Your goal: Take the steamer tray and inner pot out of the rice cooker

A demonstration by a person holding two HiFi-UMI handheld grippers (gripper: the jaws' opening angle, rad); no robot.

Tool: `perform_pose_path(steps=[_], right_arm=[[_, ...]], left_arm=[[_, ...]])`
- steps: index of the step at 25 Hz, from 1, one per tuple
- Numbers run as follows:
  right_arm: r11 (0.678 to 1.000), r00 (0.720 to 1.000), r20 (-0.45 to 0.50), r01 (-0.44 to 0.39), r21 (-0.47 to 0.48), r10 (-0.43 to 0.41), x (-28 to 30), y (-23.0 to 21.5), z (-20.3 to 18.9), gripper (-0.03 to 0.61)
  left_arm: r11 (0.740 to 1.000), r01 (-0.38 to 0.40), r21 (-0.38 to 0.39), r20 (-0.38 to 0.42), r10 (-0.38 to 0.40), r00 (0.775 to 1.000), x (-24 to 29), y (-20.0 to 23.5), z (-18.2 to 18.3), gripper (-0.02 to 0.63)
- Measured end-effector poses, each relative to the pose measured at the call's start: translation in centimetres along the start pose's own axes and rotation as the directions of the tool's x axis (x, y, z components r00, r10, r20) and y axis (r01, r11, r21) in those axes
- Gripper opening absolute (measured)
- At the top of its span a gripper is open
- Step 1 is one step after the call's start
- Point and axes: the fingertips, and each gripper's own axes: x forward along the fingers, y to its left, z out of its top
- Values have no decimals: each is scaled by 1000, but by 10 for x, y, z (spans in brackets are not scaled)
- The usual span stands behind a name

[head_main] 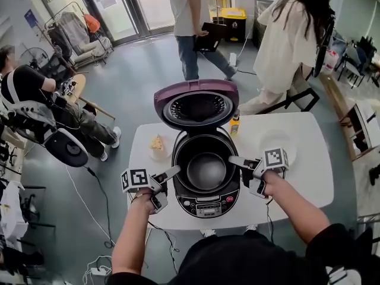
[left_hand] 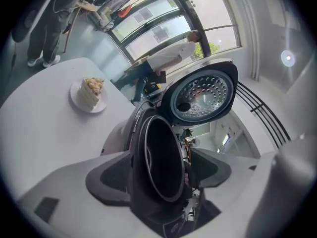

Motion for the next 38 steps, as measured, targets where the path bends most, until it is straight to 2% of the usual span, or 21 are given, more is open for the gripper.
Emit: perform_pose_path(steps=[8, 13, 20, 21, 23, 25, 29, 31, 38], right_arm=[[1000, 1000, -7, 7, -4, -7, 5, -2, -2, 334], [1000, 1000, -5, 1, -19, -1, 3, -1, -3, 334], [1000, 1000, 0, 6, -5, -6, 2, -3, -2, 333], [1000, 1000, 1, 11, -3, -11, 2, -4, -2, 329], [999, 999, -5, 38, -5, -38, 2, -7, -3, 297], [997, 997, -14, 75, -15, -75, 4, -11, -4, 234], [987, 987, -28, 155, -42, -156, 0, -27, -6, 87], [983, 983, -33, 178, -49, -179, -1, -33, -6, 16], [978, 980, -24, 194, -80, -197, -1, -35, -10, 7]], left_arm=[[1000, 9, -7, -32, -9, 999, -6, 2, 1, 356], [998, 57, -15, -28, -57, 998, -5, -12, 1, 351], [999, 36, -22, -50, -37, 998, 10, -9, -1, 316], [1000, 26, -14, -57, -27, 998, 10, -8, -2, 294], [1000, -2, 7, -69, 2, 998, 9, -5, -3, 248], [999, -42, 17, -71, 43, 997, 7, 3, -2, 199], [991, -134, 24, -56, 135, 989, 6, 21, -2, 11], [991, -136, 20, -48, 137, 989, 6, 22, -1, 11], [992, -121, 28, -23, 122, 992, 3, 20, -5, 9]])
